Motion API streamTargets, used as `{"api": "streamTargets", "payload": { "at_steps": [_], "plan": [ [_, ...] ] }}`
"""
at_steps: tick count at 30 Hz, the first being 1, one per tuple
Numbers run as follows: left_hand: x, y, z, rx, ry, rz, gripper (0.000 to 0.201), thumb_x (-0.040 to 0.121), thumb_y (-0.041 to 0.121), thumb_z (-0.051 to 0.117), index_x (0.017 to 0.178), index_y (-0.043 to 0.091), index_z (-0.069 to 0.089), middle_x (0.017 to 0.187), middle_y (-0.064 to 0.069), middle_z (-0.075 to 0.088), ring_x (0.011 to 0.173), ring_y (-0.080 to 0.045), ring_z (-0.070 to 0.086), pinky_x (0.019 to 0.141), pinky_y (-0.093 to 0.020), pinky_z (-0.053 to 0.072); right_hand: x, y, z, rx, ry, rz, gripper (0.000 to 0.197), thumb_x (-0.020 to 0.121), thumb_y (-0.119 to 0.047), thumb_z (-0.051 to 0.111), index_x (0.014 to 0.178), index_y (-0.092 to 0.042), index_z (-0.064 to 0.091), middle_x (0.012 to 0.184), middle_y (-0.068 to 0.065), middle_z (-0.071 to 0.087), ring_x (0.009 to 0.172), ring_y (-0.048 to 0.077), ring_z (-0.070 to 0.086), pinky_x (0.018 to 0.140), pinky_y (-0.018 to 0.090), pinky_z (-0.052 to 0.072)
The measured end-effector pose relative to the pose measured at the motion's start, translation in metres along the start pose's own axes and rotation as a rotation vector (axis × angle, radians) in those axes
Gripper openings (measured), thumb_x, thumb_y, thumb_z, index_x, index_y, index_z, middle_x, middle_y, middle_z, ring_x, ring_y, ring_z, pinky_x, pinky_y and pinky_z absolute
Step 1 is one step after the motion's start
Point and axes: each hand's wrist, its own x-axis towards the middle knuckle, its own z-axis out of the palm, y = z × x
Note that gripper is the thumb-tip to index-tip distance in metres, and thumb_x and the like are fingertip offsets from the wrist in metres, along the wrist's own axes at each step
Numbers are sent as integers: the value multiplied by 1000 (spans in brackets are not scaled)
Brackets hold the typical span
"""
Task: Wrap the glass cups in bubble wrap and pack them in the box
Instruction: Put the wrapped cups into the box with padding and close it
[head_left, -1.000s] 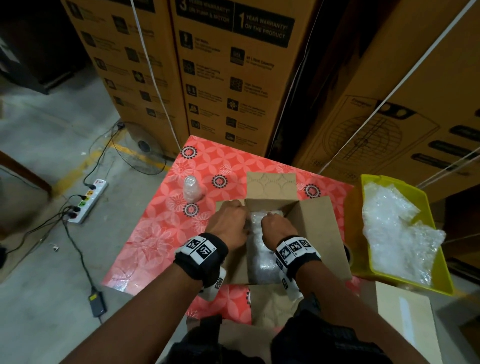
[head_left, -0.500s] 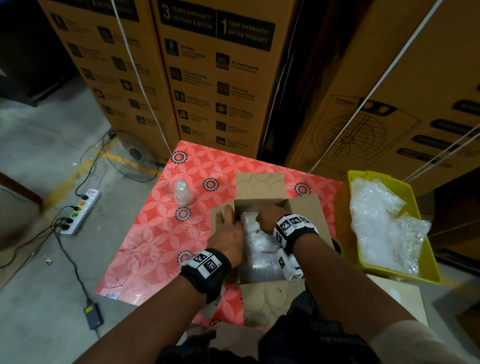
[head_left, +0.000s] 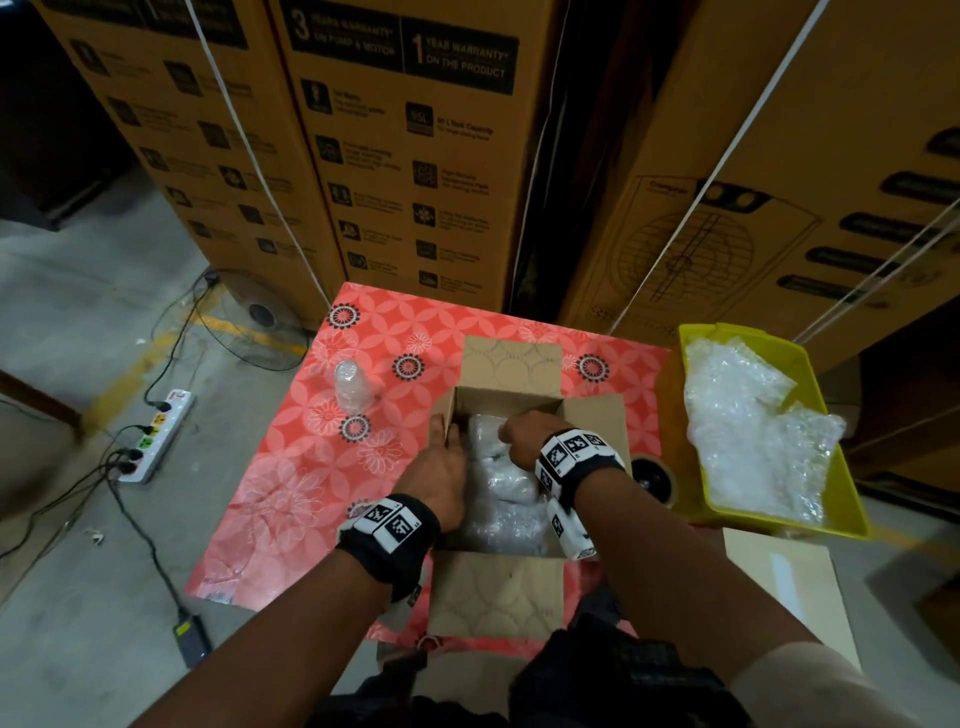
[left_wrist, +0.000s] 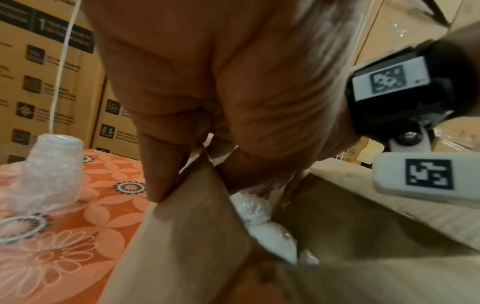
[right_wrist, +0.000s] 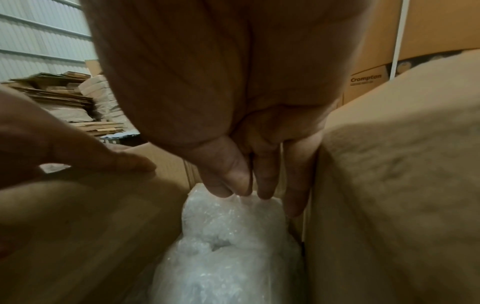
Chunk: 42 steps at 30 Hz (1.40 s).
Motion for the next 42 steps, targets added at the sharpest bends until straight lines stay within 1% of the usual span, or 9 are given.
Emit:
{"api": "streamTargets", "payload": {
  "at_steps": [2, 6, 10, 15, 19, 22, 27, 30, 42],
  "plan": [
    [0, 0, 9, 34, 22, -6, 97, 93, -6, 55, 167, 3, -6, 170, -27, -25, 145, -46, 43, 109, -38, 50, 1, 2, 0, 32, 0, 2, 16, 96, -2, 51, 84, -11, 58, 102, 15, 66, 98, 37, 69, 80, 38, 57],
    [2, 15, 19, 252, 149, 74, 79, 103, 7, 48, 166, 0, 2, 172, -26, -20, 160, -48, -15, 133, -53, 6, 3, 4, 9, 76, 43, -6, 17, 99, -8, 53, 106, -4, 69, 115, 20, 71, 107, 38, 69, 88, 41, 57],
    [16, 31, 27, 237, -95, 223, 75, 100, 22, 65, 162, 6, 27, 167, -20, 29, 150, -40, 37, 122, -45, 36, 7, 7, 17, 34, 60, -19, 27, 99, -10, 53, 122, -5, 66, 129, 24, 67, 116, 40, 67, 93, 43, 56],
    [30, 41, 48, 305, -349, 302, 90, 107, 32, 56, 168, 9, -5, 176, -18, -11, 163, -36, -3, 132, -49, 15, 16, 11, 11, 29, 20, -41, 28, 101, -9, 51, 124, -7, 67, 129, 21, 68, 116, 40, 67, 89, 42, 55],
    [37, 40, 56, 390, -419, 319, 79, 109, 36, 51, 171, 20, 3, 174, -19, -21, 162, -40, -13, 132, -52, 9, 19, 14, 12, -2, 13, -45, 26, 98, -8, 52, 118, -8, 69, 124, 20, 70, 113, 40, 69, 87, 44, 59],
    [37, 38, 58, 423, -444, 317, 65, 110, 37, 48, 169, 26, 24, 174, -21, -19, 162, -42, -12, 132, -54, 11, 23, 11, 12, -1, -1, -40, 25, 98, -6, 53, 117, -6, 69, 123, 20, 71, 111, 39, 70, 77, 41, 54],
    [25, 47, 47, 347, -422, 268, 61, 109, 28, 51, 166, 15, 32, 176, -19, -3, 161, -42, 9, 129, -49, 24, 20, 10, 7, 7, 49, 2, 30, 103, -15, 58, 130, -6, 66, 133, 19, 65, 126, 38, 62, 100, 46, 51],
    [25, 49, 49, 330, -341, 260, 63, 103, 24, 61, 160, 10, 39, 171, -20, 15, 154, -39, 25, 119, -50, 40, 23, 10, 9, 54, 19, -23, 19, 100, -10, 54, 108, -7, 71, 120, 18, 71, 111, 38, 69, 81, 42, 56],
    [22, 42, 64, 227, -272, 199, 76, 107, 29, 50, 170, 26, 7, 175, -22, 0, 161, -41, 8, 123, -56, 35, 25, 17, 3, 29, 108, -42, 18, 92, -21, 63, 92, -12, 78, 96, 14, 75, 89, 36, 73, 77, 40, 63]
  ]
}}
